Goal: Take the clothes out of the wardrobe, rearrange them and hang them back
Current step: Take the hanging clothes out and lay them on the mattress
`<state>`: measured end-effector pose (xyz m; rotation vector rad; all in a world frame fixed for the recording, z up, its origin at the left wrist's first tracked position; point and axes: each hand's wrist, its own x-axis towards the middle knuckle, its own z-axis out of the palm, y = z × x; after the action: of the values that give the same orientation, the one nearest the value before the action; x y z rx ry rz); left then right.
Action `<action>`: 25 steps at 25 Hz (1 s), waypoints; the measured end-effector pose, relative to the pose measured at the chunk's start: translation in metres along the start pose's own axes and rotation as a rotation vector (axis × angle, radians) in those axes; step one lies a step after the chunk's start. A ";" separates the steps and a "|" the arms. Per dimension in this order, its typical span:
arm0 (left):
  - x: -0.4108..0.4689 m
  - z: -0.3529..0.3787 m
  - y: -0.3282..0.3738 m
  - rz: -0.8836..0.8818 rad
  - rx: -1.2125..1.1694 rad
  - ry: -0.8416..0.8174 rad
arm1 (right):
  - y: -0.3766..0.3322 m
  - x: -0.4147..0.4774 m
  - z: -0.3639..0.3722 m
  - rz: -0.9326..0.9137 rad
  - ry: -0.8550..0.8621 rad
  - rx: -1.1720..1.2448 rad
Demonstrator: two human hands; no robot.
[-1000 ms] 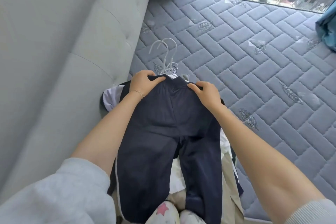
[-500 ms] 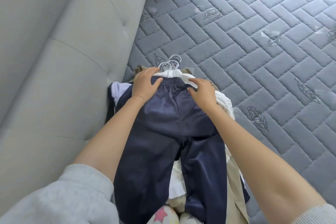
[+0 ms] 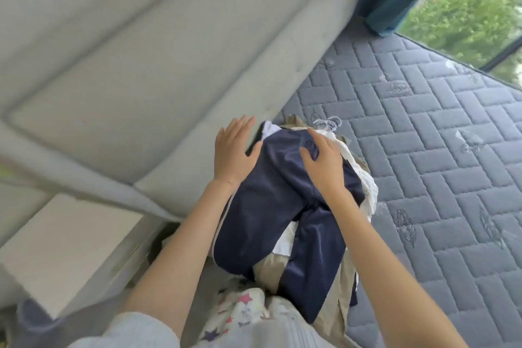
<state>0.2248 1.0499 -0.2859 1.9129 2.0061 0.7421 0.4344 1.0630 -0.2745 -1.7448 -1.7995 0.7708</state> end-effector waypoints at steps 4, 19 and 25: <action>-0.095 -0.079 -0.010 -0.208 0.002 0.199 | -0.063 -0.060 0.006 -0.197 -0.167 0.021; -0.505 -0.252 -0.053 -0.873 -0.026 0.988 | -0.275 -0.331 0.133 -0.989 -0.827 0.105; -0.676 -0.308 -0.067 -1.109 0.103 1.175 | -0.351 -0.496 0.198 -1.219 -1.063 0.126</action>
<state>0.0670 0.3309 -0.1671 -0.0568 3.1494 1.5054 0.0669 0.5541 -0.1540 0.2063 -2.7764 1.2115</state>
